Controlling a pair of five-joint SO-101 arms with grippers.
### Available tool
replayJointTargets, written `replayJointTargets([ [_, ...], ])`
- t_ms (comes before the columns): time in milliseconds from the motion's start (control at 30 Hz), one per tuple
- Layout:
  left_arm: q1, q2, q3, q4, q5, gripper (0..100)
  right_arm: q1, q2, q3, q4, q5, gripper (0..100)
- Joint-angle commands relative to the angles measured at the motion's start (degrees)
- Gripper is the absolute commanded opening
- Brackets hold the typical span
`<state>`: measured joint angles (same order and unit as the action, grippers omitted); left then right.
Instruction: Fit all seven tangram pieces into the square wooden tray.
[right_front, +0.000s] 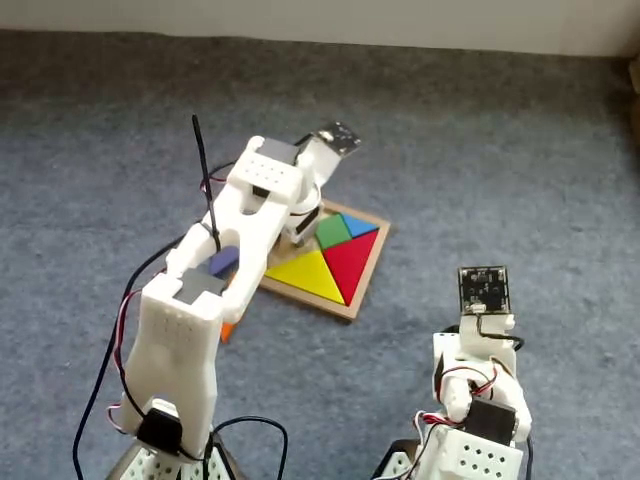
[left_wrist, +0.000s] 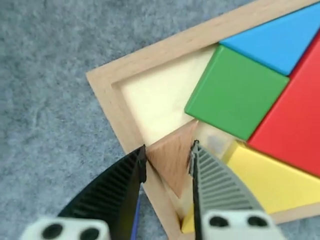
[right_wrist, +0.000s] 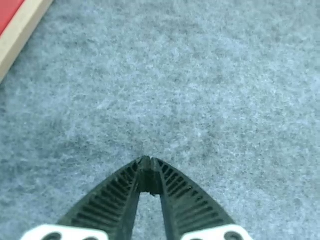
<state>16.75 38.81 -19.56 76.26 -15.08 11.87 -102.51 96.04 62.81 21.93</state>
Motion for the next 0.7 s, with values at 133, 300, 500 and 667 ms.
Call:
replayJointTargets([
  [133, 1.6, -2.2, -6.7, 6.9, 0.2, 10, 0.7, -0.9, 5.6, 0.3, -0.1, 0.9],
  [300, 1.6, -2.7, -10.2, 8.6, 0.4, 9, 0.7, -0.9, 5.6, 0.3, -0.1, 0.9],
  [500, -1.7, -2.8, -10.9, 8.7, 0.4, 10, 0.7, -0.9, 5.6, 0.3, -0.1, 0.9],
  [667, -2.9, -2.9, -10.9, 9.9, 0.4, 11, 0.7, -0.9, 5.6, 0.3, -0.1, 0.9],
])
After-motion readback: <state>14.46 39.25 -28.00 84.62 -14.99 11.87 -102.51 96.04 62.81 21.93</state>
